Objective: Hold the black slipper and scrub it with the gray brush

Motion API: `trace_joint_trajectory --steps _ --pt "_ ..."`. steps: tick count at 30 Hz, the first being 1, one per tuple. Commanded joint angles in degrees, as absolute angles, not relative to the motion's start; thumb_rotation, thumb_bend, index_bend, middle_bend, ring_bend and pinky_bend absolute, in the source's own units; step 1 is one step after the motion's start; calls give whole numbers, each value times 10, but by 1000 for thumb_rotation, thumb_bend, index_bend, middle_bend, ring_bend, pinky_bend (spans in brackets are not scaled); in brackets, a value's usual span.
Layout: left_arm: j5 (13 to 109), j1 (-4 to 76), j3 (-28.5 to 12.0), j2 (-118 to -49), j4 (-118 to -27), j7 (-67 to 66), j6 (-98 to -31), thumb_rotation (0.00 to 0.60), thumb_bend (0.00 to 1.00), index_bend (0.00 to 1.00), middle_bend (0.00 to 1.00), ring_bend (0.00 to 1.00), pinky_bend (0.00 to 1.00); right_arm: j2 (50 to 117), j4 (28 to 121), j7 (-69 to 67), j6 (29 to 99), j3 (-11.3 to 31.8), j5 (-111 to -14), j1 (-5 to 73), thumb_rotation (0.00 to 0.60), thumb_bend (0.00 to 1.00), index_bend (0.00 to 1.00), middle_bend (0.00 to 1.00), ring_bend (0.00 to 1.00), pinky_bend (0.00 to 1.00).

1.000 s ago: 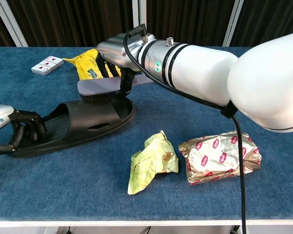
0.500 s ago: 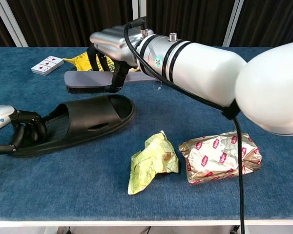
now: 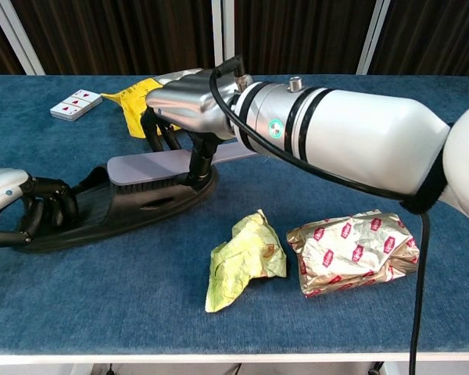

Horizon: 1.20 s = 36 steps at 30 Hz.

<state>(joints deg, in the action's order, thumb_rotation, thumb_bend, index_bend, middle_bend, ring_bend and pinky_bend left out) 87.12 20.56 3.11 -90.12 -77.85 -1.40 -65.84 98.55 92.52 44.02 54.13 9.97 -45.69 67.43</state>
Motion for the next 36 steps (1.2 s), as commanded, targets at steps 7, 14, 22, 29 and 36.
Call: trace_joint_trajectory --steps 7,14,22,29,36 --pt "868 206 32 -900 -779 -15 -655 600 839 436 505 384 485 1014 881 457 537 116 -421 697 600 637 865 620 601 753" --pt "867 207 33 -897 -778 -12 -652 600 837 437 506 384 487 1033 831 455 519 129 -384 711 600 628 876 624 601 753" --pt "866 205 33 -893 -781 -12 -655 600 837 436 505 384 487 1059 769 451 523 138 -380 722 600 628 876 625 602 755" --pt "866 206 33 -893 -779 -9 -654 600 838 436 506 384 487 1078 728 452 553 142 -392 715 600 628 877 629 608 761" --pt "865 206 33 -893 -778 -8 -653 600 838 436 505 384 487 1040 792 423 566 154 -428 694 600 617 878 631 609 761"
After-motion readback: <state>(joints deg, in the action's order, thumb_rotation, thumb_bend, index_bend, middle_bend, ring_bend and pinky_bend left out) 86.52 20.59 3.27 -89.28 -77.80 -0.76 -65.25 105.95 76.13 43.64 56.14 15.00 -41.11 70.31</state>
